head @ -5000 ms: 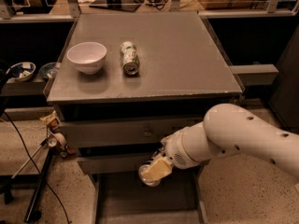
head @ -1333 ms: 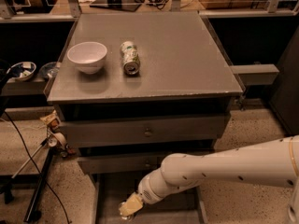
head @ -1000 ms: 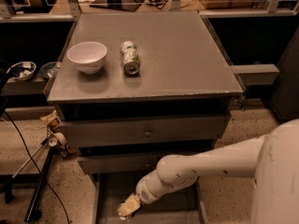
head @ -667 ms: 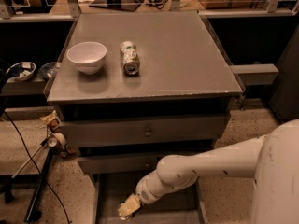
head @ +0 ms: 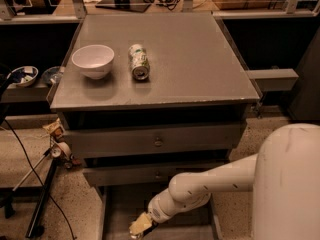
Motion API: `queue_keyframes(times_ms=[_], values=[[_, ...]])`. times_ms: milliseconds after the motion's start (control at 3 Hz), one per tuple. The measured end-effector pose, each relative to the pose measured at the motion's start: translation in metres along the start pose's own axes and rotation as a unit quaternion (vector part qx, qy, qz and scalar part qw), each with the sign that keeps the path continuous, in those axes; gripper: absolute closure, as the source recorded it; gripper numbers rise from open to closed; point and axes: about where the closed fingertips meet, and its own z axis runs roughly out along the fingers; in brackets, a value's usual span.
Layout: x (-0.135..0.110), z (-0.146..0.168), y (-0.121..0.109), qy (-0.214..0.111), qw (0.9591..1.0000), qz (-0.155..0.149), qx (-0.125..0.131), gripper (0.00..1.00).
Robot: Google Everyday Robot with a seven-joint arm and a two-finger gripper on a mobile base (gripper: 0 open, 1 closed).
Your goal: Place pepsi can into bottom drawer
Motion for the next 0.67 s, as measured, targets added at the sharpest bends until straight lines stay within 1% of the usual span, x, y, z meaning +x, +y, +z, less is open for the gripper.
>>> queue_keyframes(times_ms=[333, 667], values=[[0.0123, 0.0154, -0.0141, 0.008, 0.9997, 0.023, 0.002, 1.0], [0.0144, 0.0175, -0.0155, 0.01, 0.9996, 0.026, 0.002, 1.0]])
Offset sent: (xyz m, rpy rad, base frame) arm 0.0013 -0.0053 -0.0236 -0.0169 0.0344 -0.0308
